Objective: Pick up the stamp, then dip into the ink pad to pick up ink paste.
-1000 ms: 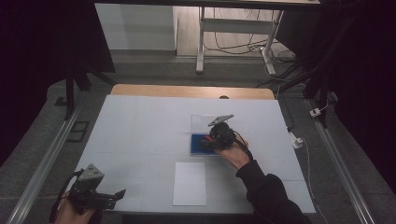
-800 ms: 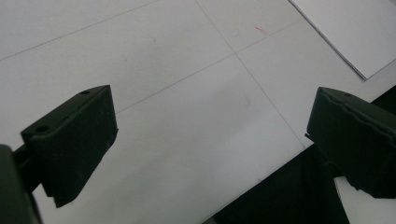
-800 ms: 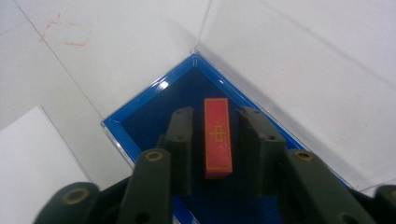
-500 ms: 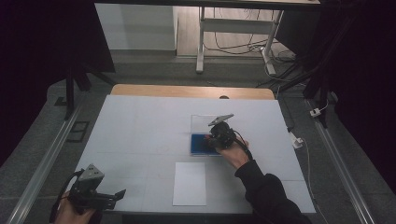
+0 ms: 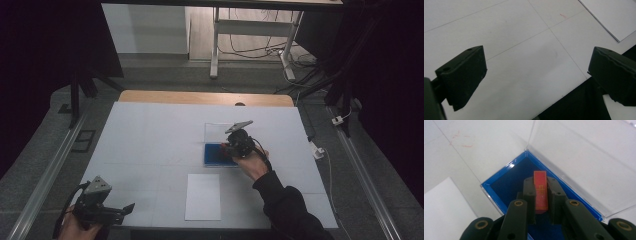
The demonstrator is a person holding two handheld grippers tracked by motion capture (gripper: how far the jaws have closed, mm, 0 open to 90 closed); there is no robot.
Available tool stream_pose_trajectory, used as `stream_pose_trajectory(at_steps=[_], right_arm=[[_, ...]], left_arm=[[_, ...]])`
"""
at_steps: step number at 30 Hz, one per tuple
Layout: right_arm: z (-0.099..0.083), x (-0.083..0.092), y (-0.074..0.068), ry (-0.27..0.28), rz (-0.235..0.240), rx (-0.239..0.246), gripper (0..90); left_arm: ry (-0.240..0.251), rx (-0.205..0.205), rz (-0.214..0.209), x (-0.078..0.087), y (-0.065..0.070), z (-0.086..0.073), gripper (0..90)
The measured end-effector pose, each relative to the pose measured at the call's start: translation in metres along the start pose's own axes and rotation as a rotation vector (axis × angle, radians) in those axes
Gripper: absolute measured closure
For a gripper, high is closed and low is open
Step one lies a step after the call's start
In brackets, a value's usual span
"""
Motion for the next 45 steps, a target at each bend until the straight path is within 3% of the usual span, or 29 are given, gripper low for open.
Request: stream_pose_trajectory(at_steps=[12, 23, 31, 45], right_arm=[[0.005, 0.019, 0.001, 0.048, -0.019, -0.001, 79.5], [0.008, 0.024, -0.002, 0.061, -0.02, -0.001, 79.5], [0.008, 0.019, -0.005, 0.066, -0.003, 0.02, 79.5], [0.002, 0.001, -0.008, 0.025, 0.027, 0.044, 79.5]], left_arm=[[-0.001, -0.002, 0.0, 0.0, 0.001, 0.0, 1.9], [-0.002, -0.002, -0.002, 0.0, 0.0, 0.0, 1.9], [-0.004, -0.004, -0.001, 0.0, 0.0, 0.0, 2.0], [-0.005, -0.006, -0.002, 0.0, 0.001, 0.0, 2.1]])
Point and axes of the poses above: each handheld gripper's, and its own axes: x roughly backward along the jaws, z roughly out of its top, y roughly to its right, the point moved 1 cm from there along -x, roughly forward along the jaws, and after that the axes turned 8 degrees about x, right-handed, at the moved point
